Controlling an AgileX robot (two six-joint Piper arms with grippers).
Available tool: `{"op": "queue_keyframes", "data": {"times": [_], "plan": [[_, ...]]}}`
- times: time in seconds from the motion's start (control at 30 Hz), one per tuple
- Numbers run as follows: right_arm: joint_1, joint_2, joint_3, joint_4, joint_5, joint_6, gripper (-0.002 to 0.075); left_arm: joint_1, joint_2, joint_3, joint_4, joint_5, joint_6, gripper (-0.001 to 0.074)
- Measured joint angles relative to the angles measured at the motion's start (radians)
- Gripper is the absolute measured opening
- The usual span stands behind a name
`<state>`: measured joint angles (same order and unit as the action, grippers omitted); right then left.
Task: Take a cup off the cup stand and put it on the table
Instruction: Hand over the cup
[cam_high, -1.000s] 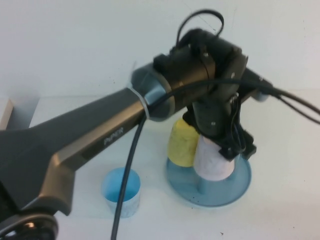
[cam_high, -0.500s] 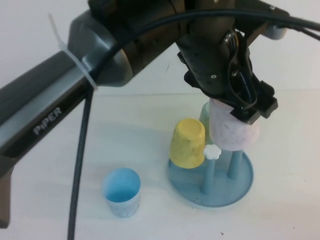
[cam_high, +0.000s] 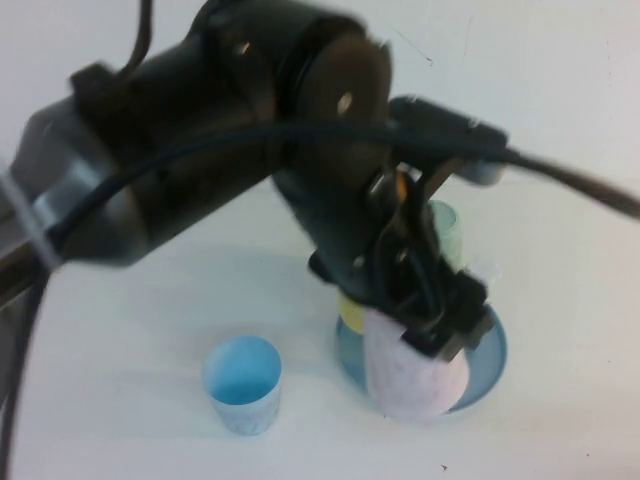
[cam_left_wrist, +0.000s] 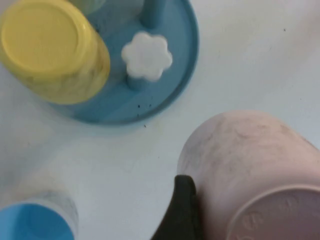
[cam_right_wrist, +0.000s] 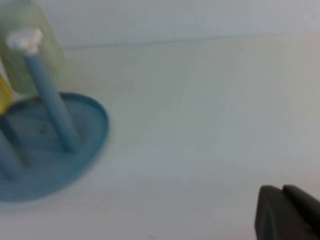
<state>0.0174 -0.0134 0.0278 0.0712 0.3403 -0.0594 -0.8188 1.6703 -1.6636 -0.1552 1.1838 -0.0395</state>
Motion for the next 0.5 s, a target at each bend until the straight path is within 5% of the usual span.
{"op": "queue_keyframes", "data": {"times": [0.33, 0.5], "plan": [[0.000, 0.000, 0.000, 0.602, -0.057, 0.077, -0.0003, 0.000, -0.287, 0.459, -0.086, -0.239, -0.119, 0.0563], [0.000, 0.000, 0.000, 0.707, -0.080, 0.059, -0.0003, 0.000, -0.369, 0.560, -0.232, -0.300, -0.133, 0.0563]]}}
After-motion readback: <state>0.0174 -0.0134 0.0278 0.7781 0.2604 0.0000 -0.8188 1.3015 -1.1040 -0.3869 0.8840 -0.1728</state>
